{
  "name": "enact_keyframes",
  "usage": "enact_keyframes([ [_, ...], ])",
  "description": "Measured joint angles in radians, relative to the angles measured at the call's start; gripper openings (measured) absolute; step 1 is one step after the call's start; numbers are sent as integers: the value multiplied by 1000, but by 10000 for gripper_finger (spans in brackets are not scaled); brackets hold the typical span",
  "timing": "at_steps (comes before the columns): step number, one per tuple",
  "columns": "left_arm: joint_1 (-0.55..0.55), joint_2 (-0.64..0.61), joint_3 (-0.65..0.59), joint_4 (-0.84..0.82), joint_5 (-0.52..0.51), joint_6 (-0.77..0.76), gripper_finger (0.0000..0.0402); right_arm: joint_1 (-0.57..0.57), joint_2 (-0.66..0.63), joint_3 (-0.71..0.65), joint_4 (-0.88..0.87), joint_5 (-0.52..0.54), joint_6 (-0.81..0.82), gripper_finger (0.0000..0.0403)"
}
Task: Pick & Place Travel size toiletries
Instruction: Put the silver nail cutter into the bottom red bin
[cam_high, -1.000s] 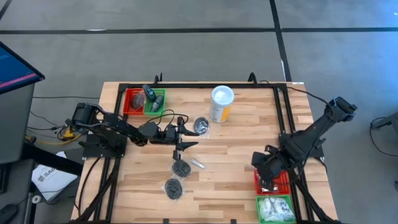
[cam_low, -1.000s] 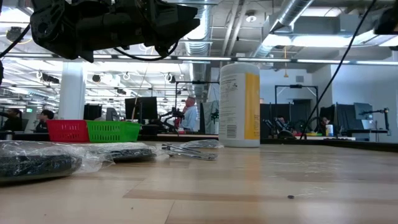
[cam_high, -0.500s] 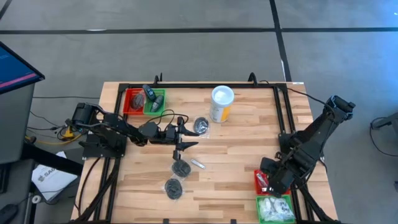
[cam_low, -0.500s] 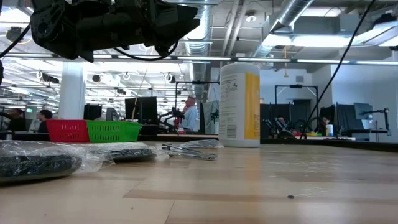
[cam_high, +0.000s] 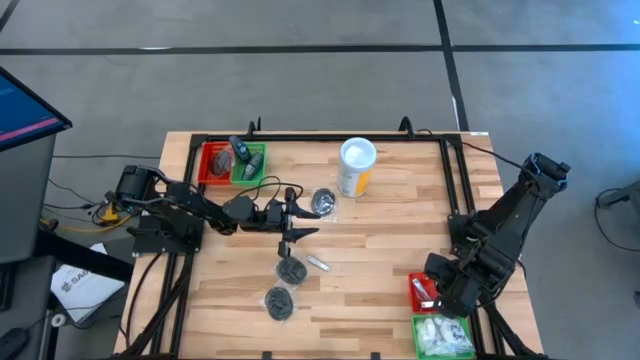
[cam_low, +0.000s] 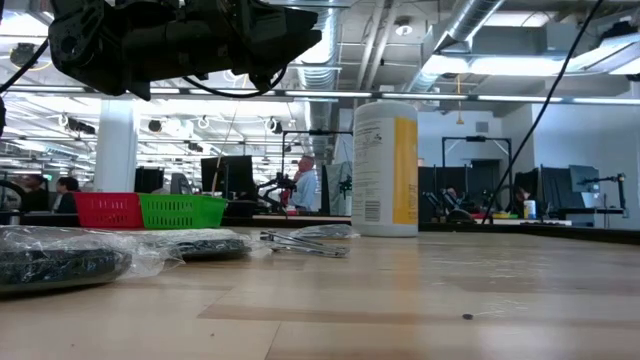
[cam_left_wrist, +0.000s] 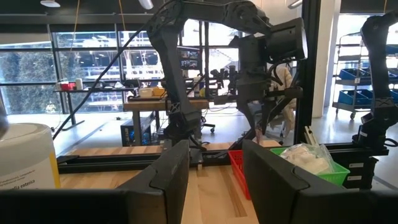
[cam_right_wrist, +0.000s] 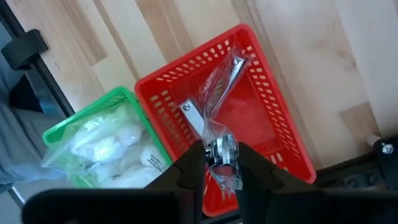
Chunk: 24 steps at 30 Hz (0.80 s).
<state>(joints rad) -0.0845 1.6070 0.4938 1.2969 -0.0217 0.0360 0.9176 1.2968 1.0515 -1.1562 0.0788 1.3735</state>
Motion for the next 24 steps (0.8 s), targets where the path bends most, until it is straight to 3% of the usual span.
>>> enact_keyframes([
  [15,0,0,0,-1,0,0,140,8,0,0,0,15,15,64],
  [24,0,0,0,-4,0,0,140,8,0,0,-14,32,24,108],
])
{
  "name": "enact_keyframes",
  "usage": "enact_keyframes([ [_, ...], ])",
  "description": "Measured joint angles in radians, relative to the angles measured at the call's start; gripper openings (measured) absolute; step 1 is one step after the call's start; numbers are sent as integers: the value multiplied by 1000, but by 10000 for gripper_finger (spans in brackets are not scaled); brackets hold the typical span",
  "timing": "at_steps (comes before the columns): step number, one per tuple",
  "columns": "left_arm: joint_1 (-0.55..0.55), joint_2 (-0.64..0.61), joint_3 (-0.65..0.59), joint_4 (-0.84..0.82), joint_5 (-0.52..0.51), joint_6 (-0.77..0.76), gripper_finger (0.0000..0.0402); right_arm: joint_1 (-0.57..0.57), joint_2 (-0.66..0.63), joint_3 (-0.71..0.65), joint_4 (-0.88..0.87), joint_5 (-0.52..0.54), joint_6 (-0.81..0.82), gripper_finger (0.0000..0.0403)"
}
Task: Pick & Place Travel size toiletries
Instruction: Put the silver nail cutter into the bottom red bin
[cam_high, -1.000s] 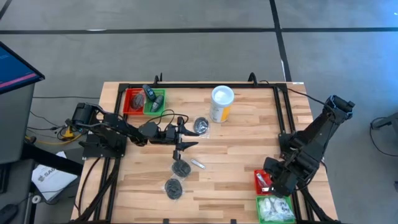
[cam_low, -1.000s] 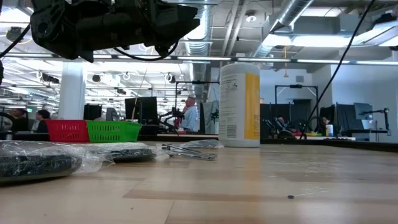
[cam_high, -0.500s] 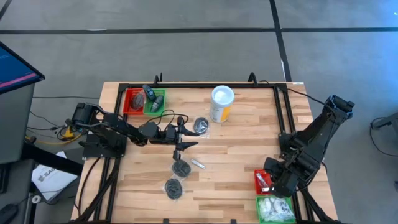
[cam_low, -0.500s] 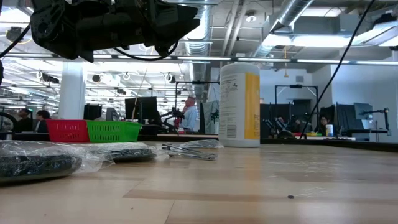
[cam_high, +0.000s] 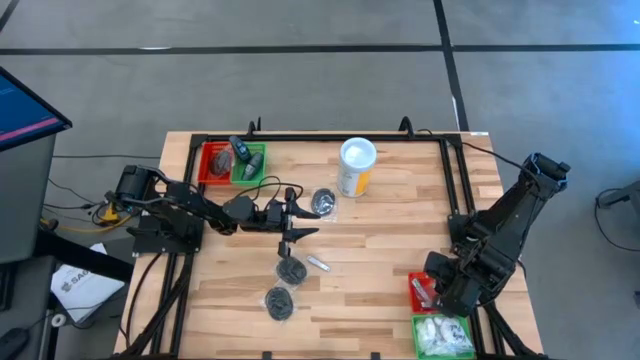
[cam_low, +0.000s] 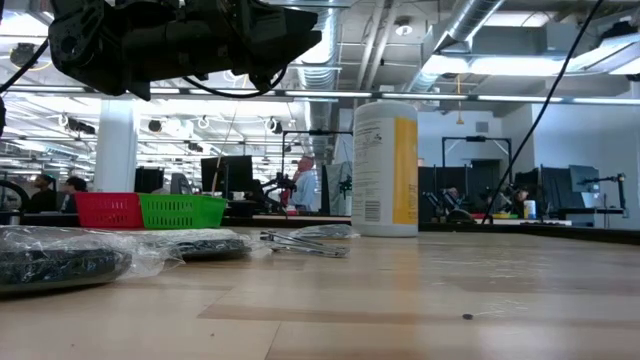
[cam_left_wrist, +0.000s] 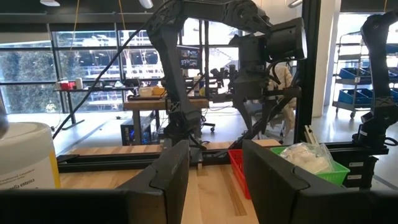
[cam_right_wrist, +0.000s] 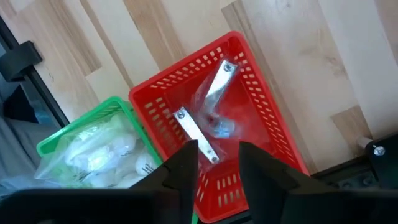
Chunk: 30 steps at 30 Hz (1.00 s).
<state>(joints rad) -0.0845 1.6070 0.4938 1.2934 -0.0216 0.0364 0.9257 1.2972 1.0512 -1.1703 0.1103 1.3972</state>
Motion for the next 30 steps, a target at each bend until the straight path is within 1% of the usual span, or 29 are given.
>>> enact_keyframes([
  [7,0,0,0,-6,0,0,140,0,0,0,0,2,-1,126],
  [14,0,0,0,-49,3,-18,140,0,0,0,3,90,-25,127],
  [17,0,0,0,-59,40,-41,140,0,0,0,4,124,-44,128],
  [22,0,0,0,-113,144,-42,140,-6,0,0,7,191,-62,129],
  [30,-24,0,0,-207,209,-91,140,-55,0,0,70,284,-213,128],
])
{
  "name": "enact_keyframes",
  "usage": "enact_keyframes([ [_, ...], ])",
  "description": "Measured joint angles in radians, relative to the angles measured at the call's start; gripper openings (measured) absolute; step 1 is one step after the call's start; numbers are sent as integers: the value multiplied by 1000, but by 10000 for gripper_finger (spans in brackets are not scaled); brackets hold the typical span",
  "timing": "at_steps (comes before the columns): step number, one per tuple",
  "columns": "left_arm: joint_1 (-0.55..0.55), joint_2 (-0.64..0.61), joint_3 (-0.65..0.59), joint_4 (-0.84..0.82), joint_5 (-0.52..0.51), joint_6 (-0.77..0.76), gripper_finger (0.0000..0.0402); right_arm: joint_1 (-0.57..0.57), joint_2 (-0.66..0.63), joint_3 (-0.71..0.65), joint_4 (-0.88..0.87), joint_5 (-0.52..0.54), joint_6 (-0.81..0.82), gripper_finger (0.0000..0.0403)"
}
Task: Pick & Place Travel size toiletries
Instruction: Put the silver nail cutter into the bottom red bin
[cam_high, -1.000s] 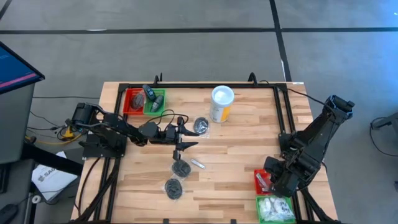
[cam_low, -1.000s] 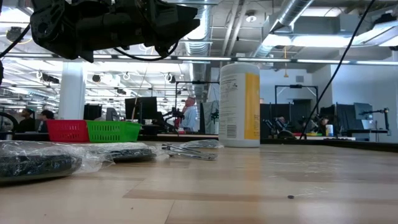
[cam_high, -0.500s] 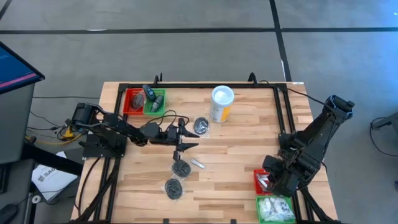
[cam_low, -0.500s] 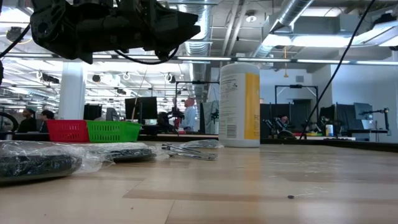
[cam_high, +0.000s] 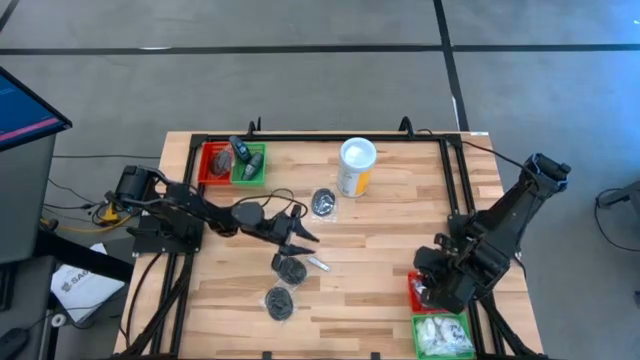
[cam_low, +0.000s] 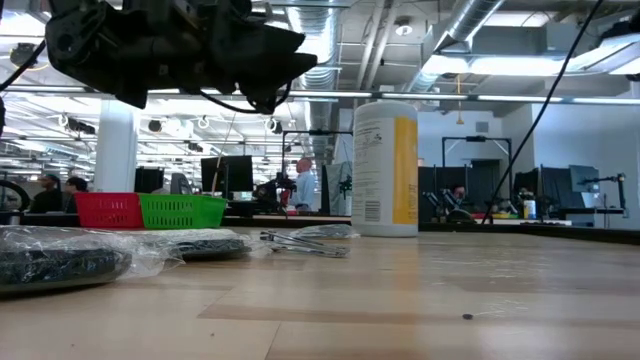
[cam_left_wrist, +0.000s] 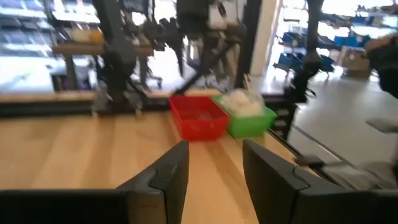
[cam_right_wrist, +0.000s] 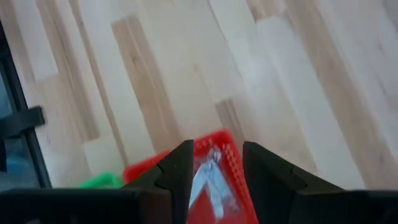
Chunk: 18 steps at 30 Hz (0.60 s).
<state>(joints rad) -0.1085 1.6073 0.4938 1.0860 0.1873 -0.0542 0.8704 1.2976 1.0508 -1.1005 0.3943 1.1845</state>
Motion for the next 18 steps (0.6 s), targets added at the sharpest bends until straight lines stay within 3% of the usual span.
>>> enact_keyframes([
  [11,-72,2,0,-87,0,-3,140,-98,0,0,91,27,-185,127],
  [18,-74,72,1,-96,-32,-3,140,-123,0,0,108,27,-201,127],
])
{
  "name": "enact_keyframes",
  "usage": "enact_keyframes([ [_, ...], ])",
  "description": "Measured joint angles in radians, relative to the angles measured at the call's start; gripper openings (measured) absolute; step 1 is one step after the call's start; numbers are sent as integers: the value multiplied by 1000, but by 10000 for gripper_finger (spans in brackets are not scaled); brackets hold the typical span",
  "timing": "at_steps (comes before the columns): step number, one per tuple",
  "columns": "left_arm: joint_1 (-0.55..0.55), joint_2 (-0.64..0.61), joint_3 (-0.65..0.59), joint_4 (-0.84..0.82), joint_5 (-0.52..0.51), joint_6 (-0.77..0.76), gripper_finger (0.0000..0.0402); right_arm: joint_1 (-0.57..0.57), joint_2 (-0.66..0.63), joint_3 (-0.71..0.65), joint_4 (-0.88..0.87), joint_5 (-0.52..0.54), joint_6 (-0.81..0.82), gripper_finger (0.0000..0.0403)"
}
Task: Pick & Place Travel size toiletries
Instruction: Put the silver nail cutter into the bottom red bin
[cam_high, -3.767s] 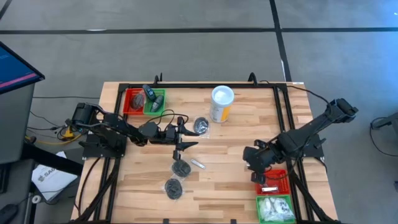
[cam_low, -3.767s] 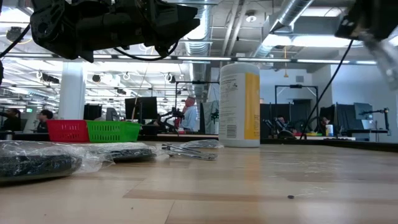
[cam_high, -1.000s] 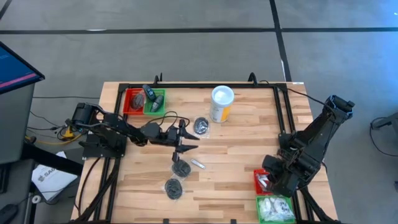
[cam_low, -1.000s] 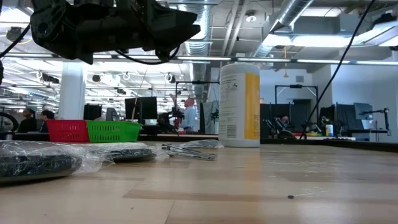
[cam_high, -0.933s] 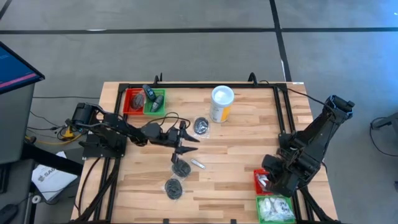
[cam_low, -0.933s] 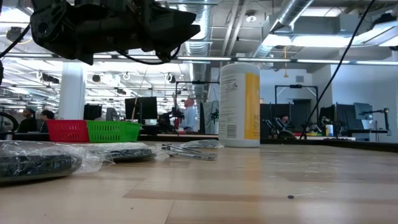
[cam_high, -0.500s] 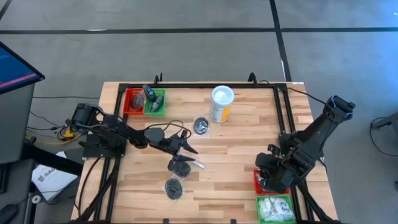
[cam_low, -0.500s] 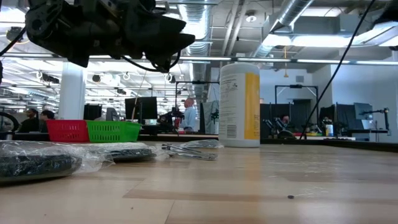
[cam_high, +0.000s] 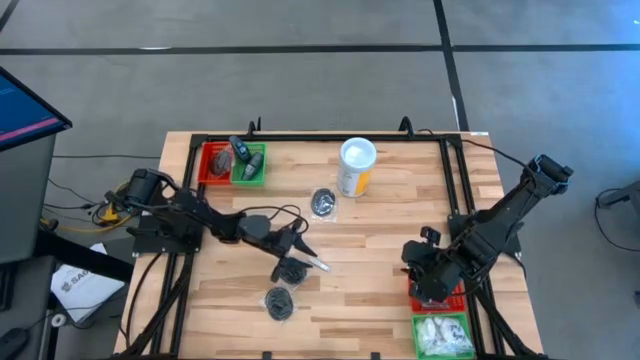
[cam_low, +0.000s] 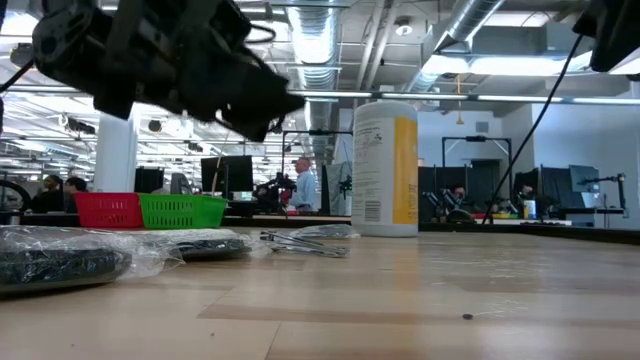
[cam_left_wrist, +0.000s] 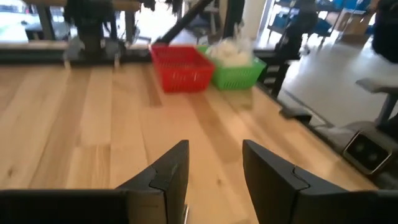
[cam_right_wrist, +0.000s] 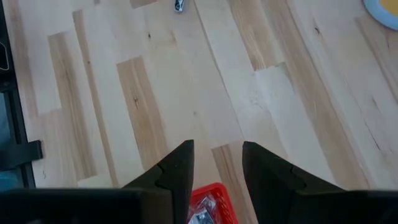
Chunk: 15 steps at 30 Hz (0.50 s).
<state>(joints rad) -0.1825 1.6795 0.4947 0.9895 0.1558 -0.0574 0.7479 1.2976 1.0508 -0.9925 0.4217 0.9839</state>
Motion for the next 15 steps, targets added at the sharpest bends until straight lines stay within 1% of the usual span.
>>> enact_keyframes([
  [9,8,142,41,1,-1,0,140,1,0,0,3,0,0,127],
  [15,19,184,43,1,-2,0,140,1,0,0,4,0,0,127],
])
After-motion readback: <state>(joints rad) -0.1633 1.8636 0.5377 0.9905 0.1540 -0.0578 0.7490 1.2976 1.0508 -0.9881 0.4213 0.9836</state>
